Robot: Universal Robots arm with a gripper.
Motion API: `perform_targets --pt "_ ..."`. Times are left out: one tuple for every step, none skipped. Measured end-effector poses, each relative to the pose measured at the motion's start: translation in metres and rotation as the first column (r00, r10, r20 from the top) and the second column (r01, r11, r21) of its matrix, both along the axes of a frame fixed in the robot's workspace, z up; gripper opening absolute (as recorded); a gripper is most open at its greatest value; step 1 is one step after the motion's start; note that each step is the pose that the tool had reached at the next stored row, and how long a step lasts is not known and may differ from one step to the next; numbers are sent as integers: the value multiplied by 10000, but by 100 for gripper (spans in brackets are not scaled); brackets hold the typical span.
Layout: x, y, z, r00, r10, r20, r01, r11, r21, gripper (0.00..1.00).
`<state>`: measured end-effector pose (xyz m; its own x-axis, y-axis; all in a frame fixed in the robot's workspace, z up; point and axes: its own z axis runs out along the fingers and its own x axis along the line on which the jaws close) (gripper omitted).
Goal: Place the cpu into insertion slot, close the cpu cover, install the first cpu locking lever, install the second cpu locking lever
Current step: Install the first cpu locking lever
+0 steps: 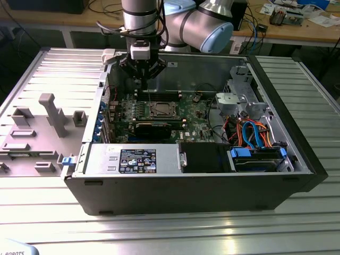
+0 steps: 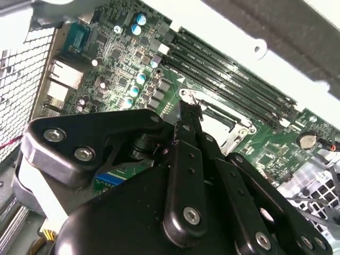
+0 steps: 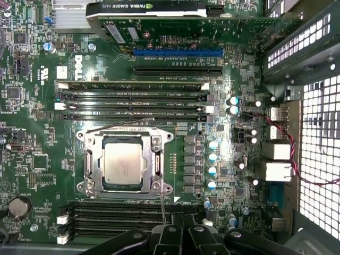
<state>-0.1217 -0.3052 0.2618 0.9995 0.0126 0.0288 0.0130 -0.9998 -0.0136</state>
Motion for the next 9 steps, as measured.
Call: perform_targets --pt "3 12 0 10000 0 0 0 10000 0 11" --pt "14 19 0 10000 2 -1 -2 10000 -1 11" --pt "35 26 0 10000 1 -2 -1 10000 -1 11" --pt "58 29 0 10000 -1 -2 1 10000 -2 11" --pt "98 32 -3 10000 -5 -1 5 10000 -5 11" --pt "120 34 -5 10000 -6 0 6 10000 -14 11" --pt "138 35 -7 10000 -7 -1 7 10000 -30 11" --pt "163 36 -11 10000 -14 -1 14 10000 -78 11" --pt "177 37 -14 10000 -21 -1 21 9999 -111 11"
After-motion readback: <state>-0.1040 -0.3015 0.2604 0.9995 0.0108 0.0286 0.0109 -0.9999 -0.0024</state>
